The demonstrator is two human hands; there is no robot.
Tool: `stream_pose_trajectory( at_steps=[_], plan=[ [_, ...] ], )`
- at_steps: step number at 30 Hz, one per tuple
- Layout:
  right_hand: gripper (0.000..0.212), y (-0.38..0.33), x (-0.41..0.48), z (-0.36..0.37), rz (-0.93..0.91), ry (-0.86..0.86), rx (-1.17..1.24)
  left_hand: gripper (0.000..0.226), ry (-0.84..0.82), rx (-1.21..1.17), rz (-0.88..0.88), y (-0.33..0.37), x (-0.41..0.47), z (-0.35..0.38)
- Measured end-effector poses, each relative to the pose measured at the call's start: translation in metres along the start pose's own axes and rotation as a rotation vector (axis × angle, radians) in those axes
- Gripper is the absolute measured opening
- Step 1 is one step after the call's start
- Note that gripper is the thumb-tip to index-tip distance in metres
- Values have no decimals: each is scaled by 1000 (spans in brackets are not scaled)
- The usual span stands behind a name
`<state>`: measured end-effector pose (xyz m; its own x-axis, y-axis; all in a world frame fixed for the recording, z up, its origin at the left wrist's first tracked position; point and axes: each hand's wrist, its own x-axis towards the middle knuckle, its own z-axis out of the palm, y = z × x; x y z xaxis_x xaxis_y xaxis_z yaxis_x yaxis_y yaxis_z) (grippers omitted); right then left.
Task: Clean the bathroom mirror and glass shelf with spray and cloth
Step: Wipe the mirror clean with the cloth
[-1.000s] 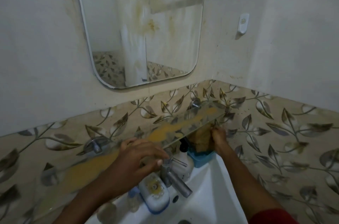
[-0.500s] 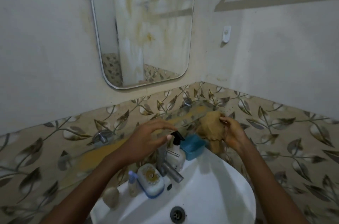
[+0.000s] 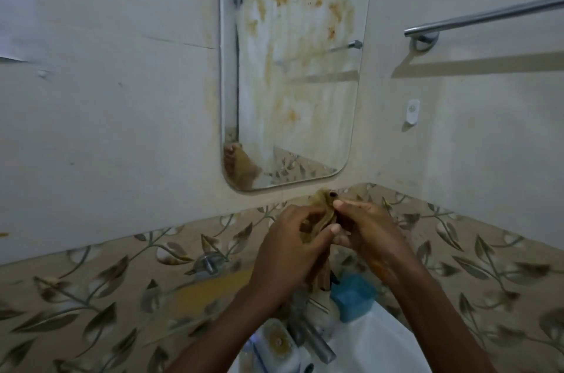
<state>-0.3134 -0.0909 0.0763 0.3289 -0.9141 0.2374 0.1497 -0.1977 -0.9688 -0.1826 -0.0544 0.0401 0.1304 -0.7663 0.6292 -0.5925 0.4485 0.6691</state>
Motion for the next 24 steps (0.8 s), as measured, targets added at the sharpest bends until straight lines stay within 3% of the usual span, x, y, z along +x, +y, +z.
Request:
stream_pose_trajectory(
  at_steps=[3, 7, 10, 17, 21, 24],
  plan=[
    [26, -4, 4, 20, -63, -34, -100, 19, 84, 198, 16, 5, 11, -13],
    [27, -7, 15, 25, -85, -26, -174, 16, 75, 101, -109, 3, 24, -37],
    [27, -6, 29, 21, -162, 113, -411, 14, 75, 116, -124, 0, 31, -56],
    [20, -1, 48, 37, -462, 429, -897, 16, 51, 264, 20, -8, 21, -43],
    [13, -4, 49, 46, -502, 493, -842, 8, 9, 216, -7, -12, 17, -28],
    [11, -6, 52, 45, -445, 550, -697, 34, -4, 264, -24, -12, 14, -22]
  ],
)
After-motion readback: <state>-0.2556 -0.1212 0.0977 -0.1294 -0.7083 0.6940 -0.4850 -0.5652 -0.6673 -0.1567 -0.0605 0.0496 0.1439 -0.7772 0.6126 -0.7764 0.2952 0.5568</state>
